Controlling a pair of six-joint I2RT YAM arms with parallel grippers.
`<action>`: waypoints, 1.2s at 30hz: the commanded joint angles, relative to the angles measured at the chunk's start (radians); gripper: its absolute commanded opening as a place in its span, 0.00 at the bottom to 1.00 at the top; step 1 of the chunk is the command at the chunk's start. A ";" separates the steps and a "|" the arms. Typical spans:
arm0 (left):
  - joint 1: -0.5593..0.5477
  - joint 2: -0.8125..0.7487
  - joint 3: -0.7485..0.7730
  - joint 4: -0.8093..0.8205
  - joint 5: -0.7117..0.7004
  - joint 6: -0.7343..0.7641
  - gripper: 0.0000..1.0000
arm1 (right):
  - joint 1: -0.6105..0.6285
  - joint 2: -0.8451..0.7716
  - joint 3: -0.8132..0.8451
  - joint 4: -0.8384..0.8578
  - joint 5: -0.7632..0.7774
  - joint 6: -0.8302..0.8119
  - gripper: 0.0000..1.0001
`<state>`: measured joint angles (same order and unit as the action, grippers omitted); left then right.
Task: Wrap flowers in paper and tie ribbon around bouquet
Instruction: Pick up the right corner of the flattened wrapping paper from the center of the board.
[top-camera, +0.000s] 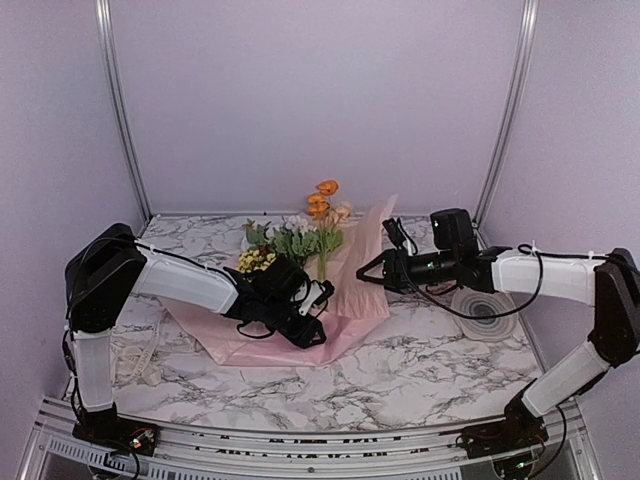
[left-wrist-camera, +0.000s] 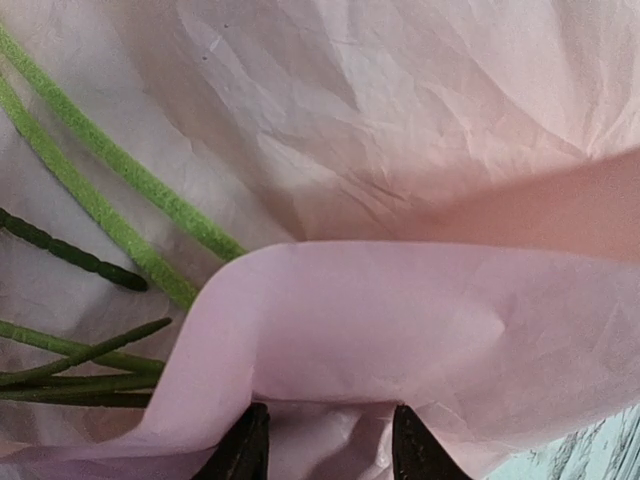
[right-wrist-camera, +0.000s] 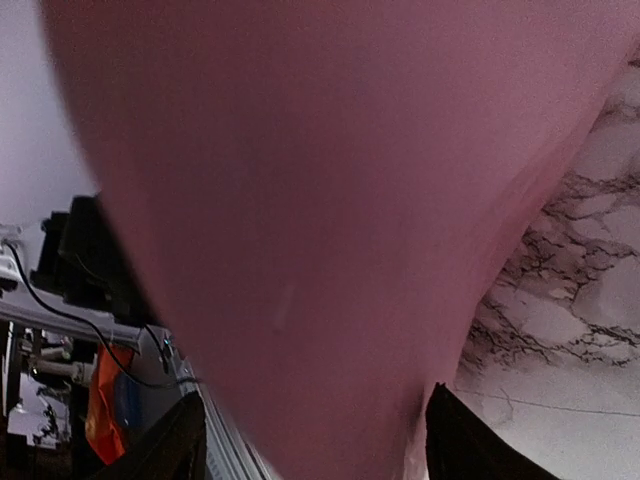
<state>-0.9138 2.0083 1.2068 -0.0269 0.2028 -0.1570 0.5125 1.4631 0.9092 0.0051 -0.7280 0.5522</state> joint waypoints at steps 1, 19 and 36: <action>0.013 0.025 -0.028 -0.035 -0.006 -0.015 0.43 | 0.007 0.034 -0.117 0.038 -0.057 -0.089 0.78; 0.015 0.023 -0.039 -0.017 -0.002 -0.024 0.43 | 0.192 -0.039 -0.506 0.652 0.346 0.131 0.86; 0.018 0.012 -0.062 0.008 0.001 -0.029 0.43 | 0.400 0.050 -0.469 0.547 0.870 0.284 0.51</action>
<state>-0.9085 2.0075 1.1801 0.0299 0.2192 -0.1764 0.9062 1.5391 0.4240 0.6300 0.0139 0.7982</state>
